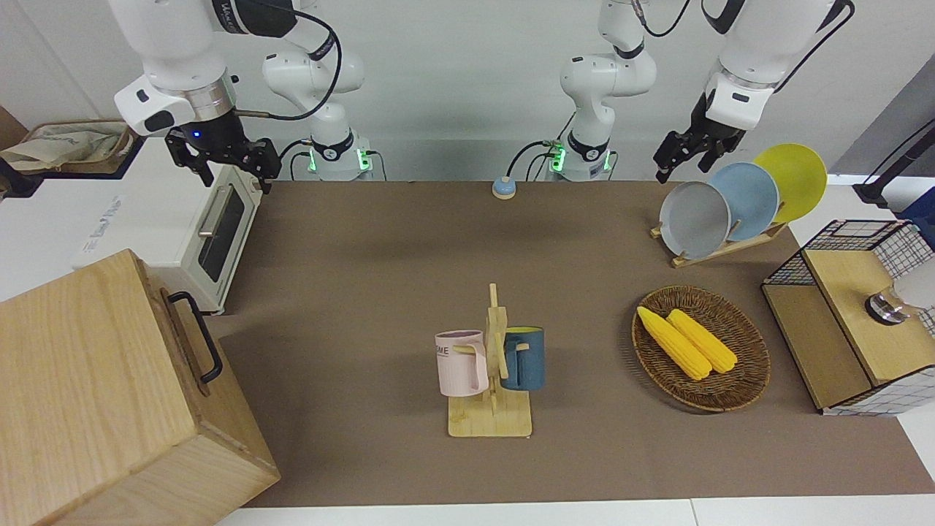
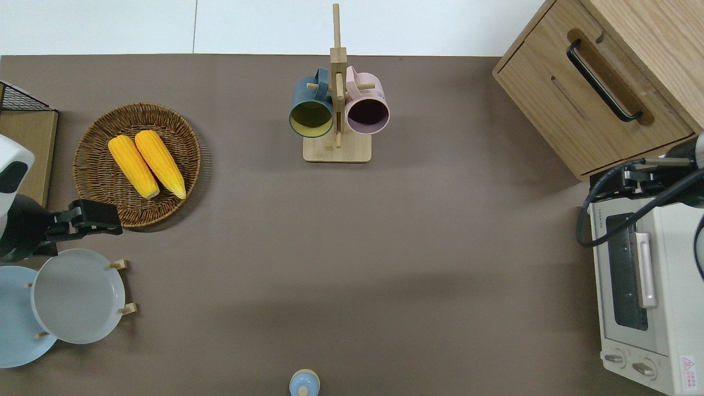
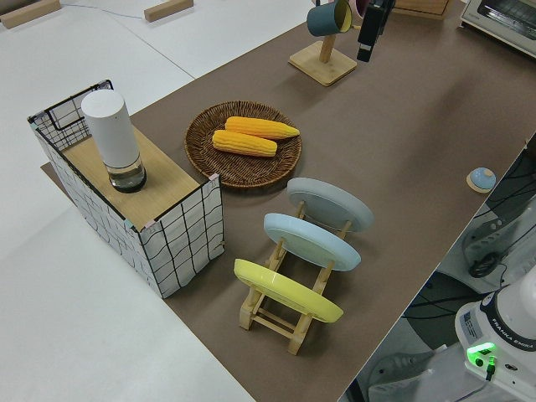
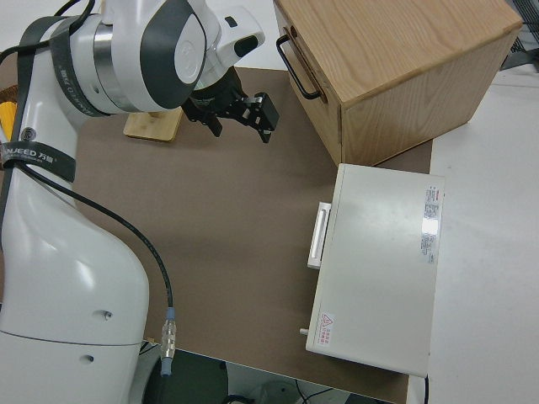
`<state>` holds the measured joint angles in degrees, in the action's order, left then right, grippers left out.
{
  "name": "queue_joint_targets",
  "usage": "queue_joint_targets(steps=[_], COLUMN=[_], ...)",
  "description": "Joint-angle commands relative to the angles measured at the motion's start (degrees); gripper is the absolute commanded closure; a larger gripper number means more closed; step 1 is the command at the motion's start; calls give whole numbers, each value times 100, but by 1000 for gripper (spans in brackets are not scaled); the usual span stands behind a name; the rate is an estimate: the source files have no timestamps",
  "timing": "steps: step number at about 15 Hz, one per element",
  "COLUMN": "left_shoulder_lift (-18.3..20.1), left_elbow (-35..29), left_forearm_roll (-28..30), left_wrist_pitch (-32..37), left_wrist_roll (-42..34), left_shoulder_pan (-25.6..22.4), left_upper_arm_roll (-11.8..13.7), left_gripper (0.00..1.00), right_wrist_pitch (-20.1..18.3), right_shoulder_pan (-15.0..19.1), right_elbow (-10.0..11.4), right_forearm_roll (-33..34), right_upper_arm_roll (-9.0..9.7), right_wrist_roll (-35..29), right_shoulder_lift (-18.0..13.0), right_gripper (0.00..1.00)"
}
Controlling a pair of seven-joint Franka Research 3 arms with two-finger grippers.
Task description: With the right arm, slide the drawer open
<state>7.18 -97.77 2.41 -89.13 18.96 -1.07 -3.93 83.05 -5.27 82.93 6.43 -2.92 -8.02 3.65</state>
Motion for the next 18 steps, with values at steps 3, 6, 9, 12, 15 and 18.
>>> queue_joint_targets(steps=[3, 6, 9, 12, 15, 18], left_shoulder_lift=[47, 47, 47, 47, 47, 47], left_elbow=[21, 21, 21, 21, 21, 21], left_forearm_roll=[5, 5, 5, 5, 5, 5], left_wrist_pitch=[89, 97, 97, 97, 89, 89], left_wrist_roll=[-42, -42, -42, -42, -42, -42], left_shoulder_pan=[1, 1, 1, 1, 1, 1], left_upper_arm_roll=[24, 24, 24, 24, 24, 24], left_gripper=[7, 7, 7, 7, 7, 7], right_wrist_pitch=[-78, -87, -78, -69, 1, 333], right_shoulder_pan=[-333, -457, -562, -607, -607, -607], right_elbow=[-75, -67, -40, 30, 100, 328], right_forearm_roll=[902, 1500, 2359, 3151, 3881, 4549], right_upper_arm_roll=[11, 107, 397, 687, 890, 1013], right_wrist_roll=[64, 38, 55, 38, 46, 55], right_shoulder_lift=[127, 215, 311, 417, 540, 602], right_gripper=[17, 17, 17, 17, 17, 19])
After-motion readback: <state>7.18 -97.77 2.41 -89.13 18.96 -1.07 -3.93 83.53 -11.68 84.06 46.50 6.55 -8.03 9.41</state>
